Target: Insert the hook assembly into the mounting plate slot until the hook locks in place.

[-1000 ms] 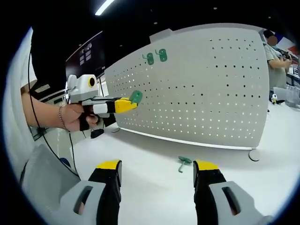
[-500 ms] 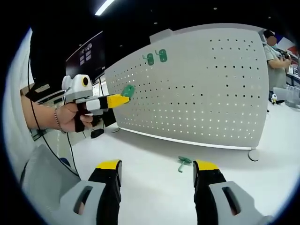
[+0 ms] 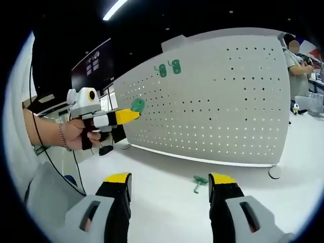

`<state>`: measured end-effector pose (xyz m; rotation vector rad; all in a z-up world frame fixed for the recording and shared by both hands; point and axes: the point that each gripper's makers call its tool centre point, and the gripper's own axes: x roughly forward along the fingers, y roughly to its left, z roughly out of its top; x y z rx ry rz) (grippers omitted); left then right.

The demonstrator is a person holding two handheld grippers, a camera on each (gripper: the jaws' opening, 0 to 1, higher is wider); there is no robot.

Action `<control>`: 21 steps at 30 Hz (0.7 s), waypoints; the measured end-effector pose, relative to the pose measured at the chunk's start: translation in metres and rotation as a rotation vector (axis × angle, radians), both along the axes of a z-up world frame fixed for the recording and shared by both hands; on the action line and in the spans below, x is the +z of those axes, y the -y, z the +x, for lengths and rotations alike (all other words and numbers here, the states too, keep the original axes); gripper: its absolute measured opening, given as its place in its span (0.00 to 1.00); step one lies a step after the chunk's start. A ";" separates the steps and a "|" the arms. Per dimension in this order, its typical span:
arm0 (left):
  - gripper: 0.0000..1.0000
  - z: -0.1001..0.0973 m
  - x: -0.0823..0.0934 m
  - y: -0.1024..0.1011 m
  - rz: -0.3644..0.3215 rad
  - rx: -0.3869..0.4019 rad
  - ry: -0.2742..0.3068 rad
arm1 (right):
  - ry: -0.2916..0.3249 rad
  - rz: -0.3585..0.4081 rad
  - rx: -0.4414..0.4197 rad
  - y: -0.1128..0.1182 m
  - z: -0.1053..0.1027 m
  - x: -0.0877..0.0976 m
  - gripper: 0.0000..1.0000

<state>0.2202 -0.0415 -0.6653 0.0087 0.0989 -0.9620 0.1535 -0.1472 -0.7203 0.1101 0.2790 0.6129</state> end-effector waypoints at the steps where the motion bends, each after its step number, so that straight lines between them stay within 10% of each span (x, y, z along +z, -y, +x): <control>1: 0.03 0.000 0.000 0.000 -0.002 0.001 -0.002 | 0.024 0.019 0.000 -0.001 0.000 0.006 0.59; 6: 0.03 0.000 -0.001 0.000 0.000 0.003 -0.002 | 0.116 0.122 0.012 -0.010 -0.001 0.035 0.58; 21: 0.03 -0.002 -0.003 -0.001 0.005 0.012 -0.013 | 0.126 0.127 0.037 -0.023 0.002 0.040 0.57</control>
